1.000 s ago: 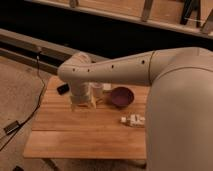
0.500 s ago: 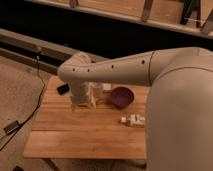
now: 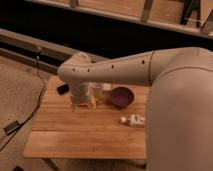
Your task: Place the pepper in the ceramic bowl
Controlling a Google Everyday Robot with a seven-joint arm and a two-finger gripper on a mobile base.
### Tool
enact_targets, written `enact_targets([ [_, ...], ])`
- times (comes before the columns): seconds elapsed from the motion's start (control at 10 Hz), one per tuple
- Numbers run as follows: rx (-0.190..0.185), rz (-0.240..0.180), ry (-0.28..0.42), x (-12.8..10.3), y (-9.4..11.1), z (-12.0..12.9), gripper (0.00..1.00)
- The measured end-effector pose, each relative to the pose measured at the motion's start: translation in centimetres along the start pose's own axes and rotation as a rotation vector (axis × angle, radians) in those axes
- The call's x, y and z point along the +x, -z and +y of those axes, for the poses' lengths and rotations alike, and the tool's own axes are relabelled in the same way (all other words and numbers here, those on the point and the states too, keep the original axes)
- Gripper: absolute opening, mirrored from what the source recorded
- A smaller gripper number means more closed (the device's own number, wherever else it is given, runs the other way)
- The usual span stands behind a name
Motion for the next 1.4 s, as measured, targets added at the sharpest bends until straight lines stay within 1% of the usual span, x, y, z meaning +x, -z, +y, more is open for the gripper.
enact_targets([
  [1.2, 0.0, 0.0, 0.001, 0.0, 0.0, 0.0, 0.65],
  [1.3, 0.002, 0.0, 0.006, -0.01, 0.02, -0.01, 0.65],
  [1.4, 0.011, 0.003, 0.035, -0.05, -0.04, -0.2, 0.65],
])
